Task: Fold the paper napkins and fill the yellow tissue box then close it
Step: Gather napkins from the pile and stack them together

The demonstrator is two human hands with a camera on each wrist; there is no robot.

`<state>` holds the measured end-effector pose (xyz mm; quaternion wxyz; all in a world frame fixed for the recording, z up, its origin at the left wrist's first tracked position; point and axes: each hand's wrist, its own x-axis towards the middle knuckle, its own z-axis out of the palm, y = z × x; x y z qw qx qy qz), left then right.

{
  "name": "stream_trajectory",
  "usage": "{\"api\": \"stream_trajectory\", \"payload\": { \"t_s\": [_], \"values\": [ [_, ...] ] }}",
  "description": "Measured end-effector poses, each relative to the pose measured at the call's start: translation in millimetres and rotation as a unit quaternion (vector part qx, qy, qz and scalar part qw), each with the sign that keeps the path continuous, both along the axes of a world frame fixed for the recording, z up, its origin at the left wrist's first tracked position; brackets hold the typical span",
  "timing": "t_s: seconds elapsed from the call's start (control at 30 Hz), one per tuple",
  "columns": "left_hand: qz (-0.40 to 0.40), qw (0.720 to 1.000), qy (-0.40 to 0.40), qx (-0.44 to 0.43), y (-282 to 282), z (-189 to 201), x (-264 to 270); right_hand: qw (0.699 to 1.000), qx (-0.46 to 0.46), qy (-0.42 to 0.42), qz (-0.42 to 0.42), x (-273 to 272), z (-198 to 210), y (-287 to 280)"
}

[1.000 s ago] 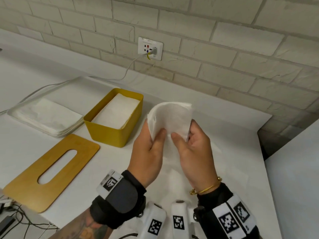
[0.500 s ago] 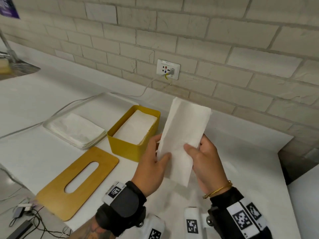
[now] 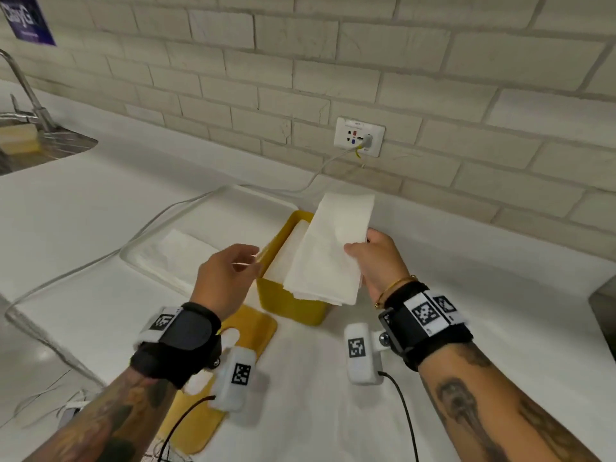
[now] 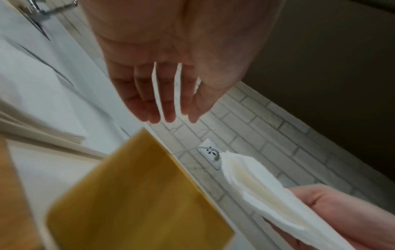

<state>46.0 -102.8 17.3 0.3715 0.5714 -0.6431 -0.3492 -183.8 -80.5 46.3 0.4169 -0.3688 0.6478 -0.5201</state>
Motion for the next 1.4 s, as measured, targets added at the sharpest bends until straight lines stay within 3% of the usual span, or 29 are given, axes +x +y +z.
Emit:
{"api": "stream_trajectory", "payload": {
  "t_s": [0.13, 0.27, 0.4, 0.63, 0.9, 1.0, 1.07, 1.17, 1.27, 1.33, 1.4],
  "values": [
    [-0.021, 0.999, -0.003, 0.031, -9, -14, 9, 0.999, 0.037, 0.035, -0.016, 27, -11, -40],
    [-0.03, 0.999, -0.009, 0.009, -16, -23, 14, 0.992, 0.09, 0.082, -0.034, 45, -22, -63],
    [-0.05, 0.999, -0.007, -0.015, -22, -28, 19, 0.975, 0.159, 0.144, -0.054, 58, -25, -71],
    [-0.077, 0.997, 0.001, -0.011, -29, -26, 25, 0.964, 0.178, 0.181, -0.083, 62, -27, -75],
    [-0.09, 0.996, -0.001, -0.018, -30, -26, 27, 0.949, 0.178, 0.26, -0.009, 70, -13, -59],
    [-0.095, 0.995, -0.005, -0.023, -32, -26, 28, 0.91, 0.107, 0.397, 0.061, 77, 1, -37],
    [-0.1, 0.995, -0.009, -0.024, -33, -26, 28, 0.89, 0.087, 0.421, 0.151, 83, 3, -20],
    [-0.104, 0.994, -0.017, -0.029, -34, -26, 29, 0.844, 0.17, 0.434, 0.267, 93, -2, -4],
    [-0.102, 0.994, -0.02, -0.037, -32, -26, 29, 0.804, 0.201, 0.478, 0.291, 97, -12, -2],
    [-0.1, 0.994, -0.024, -0.044, -29, -26, 29, 0.806, 0.194, 0.478, 0.289, 98, -14, -1],
    [-0.091, 0.993, -0.035, -0.066, -25, -26, 29, 0.838, 0.16, 0.44, 0.281, 96, -11, 4]
  ]
}}
